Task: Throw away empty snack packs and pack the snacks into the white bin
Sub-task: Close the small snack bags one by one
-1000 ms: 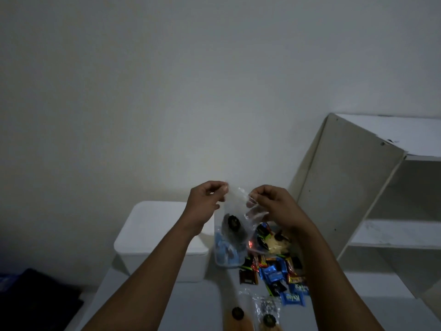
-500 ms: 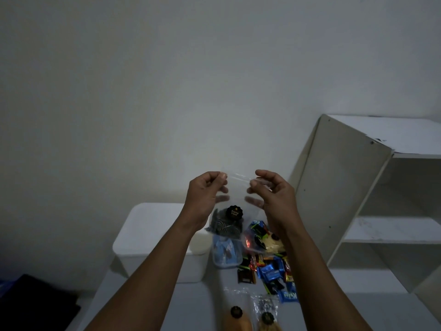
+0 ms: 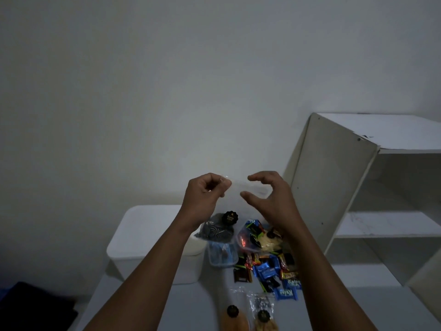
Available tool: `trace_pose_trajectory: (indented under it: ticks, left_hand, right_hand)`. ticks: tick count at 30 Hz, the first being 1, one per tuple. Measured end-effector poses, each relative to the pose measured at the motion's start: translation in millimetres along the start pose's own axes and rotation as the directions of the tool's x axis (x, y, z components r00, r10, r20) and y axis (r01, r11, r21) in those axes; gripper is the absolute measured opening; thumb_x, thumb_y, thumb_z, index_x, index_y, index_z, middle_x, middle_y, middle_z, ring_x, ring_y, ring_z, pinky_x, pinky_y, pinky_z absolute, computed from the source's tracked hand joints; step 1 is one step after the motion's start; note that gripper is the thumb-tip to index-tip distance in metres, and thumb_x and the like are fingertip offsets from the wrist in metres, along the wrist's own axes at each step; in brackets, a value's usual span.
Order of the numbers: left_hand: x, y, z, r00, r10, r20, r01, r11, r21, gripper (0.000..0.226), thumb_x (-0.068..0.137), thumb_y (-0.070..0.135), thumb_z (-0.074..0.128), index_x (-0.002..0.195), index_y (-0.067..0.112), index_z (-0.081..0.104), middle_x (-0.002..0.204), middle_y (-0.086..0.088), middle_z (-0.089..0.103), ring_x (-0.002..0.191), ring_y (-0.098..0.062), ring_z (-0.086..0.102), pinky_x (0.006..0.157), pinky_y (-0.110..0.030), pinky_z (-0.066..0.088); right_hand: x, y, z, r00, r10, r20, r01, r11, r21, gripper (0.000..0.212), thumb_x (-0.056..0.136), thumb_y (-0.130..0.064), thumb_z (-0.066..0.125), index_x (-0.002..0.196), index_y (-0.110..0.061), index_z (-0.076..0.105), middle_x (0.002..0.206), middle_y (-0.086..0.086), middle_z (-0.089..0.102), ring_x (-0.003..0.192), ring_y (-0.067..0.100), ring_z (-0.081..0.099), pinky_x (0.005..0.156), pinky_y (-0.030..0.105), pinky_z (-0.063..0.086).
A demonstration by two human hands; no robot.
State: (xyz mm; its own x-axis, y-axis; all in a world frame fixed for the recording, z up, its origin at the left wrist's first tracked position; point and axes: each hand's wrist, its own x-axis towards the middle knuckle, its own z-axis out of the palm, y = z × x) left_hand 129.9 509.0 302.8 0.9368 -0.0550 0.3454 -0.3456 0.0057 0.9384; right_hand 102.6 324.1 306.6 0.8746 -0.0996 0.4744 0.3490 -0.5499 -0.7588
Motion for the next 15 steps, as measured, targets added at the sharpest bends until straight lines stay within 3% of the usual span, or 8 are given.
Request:
trace_pose_trajectory:
  ticks: [3, 5, 11, 15]
  left_hand:
    - [-2.9, 1.5, 3.9, 0.994, 0.015, 0.106, -0.024, 0.996, 0.087, 0.003, 0.088, 0.014, 0.073, 0.085, 0.014, 0.075, 0.077, 0.005, 0.072, 0.068, -0.007, 0.063, 0.07, -0.019, 0.053]
    - [-3.6, 1.1, 6.6, 0.993, 0.037, 0.108, -0.048, 0.994, 0.1, 0.004, 0.088, 0.013, 0.073, 0.085, 0.015, 0.075, 0.076, 0.005, 0.072, 0.068, -0.007, 0.064, 0.071, -0.02, 0.054]
    - [-5.5, 1.8, 5.8, 0.989, 0.033, 0.142, -0.045, 0.995, 0.084, 0.002, 0.086, 0.013, 0.075, 0.085, 0.014, 0.076, 0.082, 0.001, 0.075, 0.074, -0.008, 0.066, 0.074, -0.024, 0.055]
    - [-6.2, 3.9, 2.2, 0.98, 0.002, 0.197, -0.021, 0.996, 0.091, 0.004, 0.084, 0.018, 0.077, 0.085, 0.015, 0.077, 0.09, -0.002, 0.075, 0.079, -0.014, 0.067, 0.081, -0.034, 0.056]
  right_hand:
    - [8.5, -13.7, -10.3, 0.979, -0.023, 0.201, 0.043, 0.995, -0.095, 0.019, 0.084, -0.034, 0.077, 0.101, -0.028, 0.073, 0.099, -0.016, 0.069, 0.097, -0.005, 0.061, 0.079, 0.015, 0.046]
    - [13.0, -18.9, -12.4, 0.965, -0.029, 0.262, 0.063, 0.99, -0.123, 0.008, 0.088, -0.031, 0.074, 0.091, -0.024, 0.074, 0.087, -0.015, 0.071, 0.087, -0.004, 0.064, 0.074, 0.016, 0.046]
    - [6.0, -11.8, -6.8, 0.96, -0.082, 0.268, 0.129, 0.979, -0.161, 0.011, 0.097, -0.028, 0.062, 0.092, -0.021, 0.068, 0.089, -0.01, 0.067, 0.087, 0.005, 0.061, 0.076, 0.027, 0.047]
    - [2.8, -17.7, -8.1, 0.972, -0.09, 0.216, 0.112, 0.989, -0.095, 0.005, 0.093, -0.024, 0.068, 0.09, -0.022, 0.072, 0.088, -0.012, 0.07, 0.087, 0.001, 0.063, 0.073, 0.018, 0.044]
